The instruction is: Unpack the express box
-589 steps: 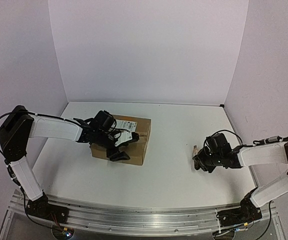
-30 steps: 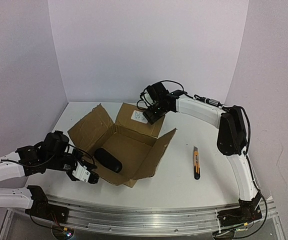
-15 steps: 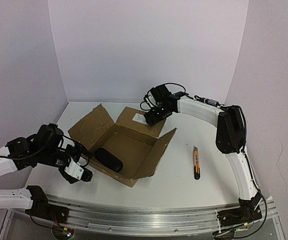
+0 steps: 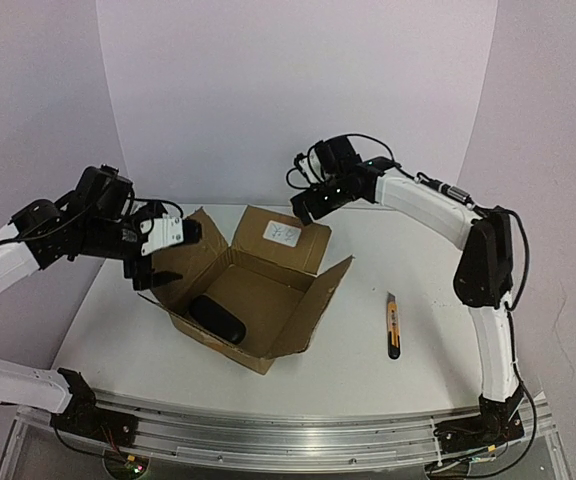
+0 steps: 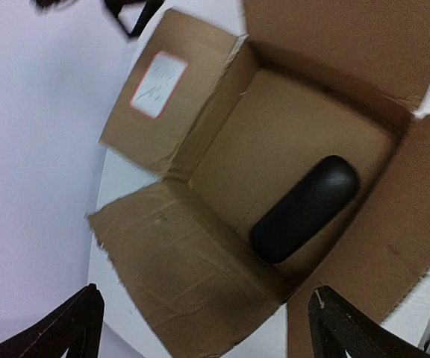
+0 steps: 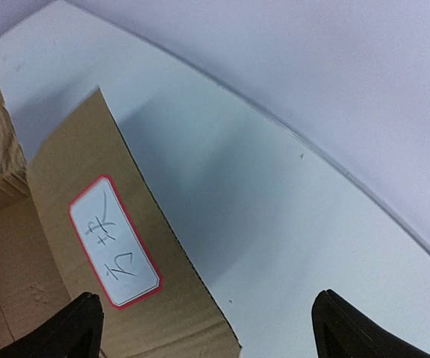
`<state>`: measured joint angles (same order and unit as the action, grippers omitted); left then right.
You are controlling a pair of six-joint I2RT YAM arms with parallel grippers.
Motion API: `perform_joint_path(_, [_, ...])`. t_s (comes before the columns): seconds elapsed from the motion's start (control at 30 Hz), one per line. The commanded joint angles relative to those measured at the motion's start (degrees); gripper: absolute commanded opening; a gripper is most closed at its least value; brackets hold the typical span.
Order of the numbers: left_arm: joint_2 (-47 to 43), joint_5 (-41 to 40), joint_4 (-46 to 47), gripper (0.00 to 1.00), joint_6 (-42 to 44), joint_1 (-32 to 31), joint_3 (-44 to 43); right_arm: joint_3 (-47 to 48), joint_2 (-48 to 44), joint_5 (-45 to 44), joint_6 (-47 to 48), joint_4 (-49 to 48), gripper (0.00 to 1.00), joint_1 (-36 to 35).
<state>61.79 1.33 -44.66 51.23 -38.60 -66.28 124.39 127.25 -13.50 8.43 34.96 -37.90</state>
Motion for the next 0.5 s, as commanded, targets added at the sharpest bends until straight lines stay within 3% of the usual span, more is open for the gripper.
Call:
perform_joint_path(0.0, [12.3,2.1,3.7,0.99,-17.5,15.6,-12.6,2.8,-8.7,0.5,-3.7,-1.0,0.98,-0.9])
perform_joint_path(0.1, [26.9,10.2,-7.5,1.0,-24.8,26.8,-27.6,2.3,-10.1,0.7,-3.2,-0.9,0.98,-4.1])
perform_joint_path(0.2, [36.9,17.9,-15.7,1.0,-27.3,30.1,-36.2,0.9,-9.5,5.1,-2.8,-0.6,0.98,-8.3])
perform_joint_path(0.47, [41.5,28.5,-15.5,1.0,-29.2,30.2,-30.2,3.9,0.4,12.4,-12.2,3.4,0.98,-16.4])
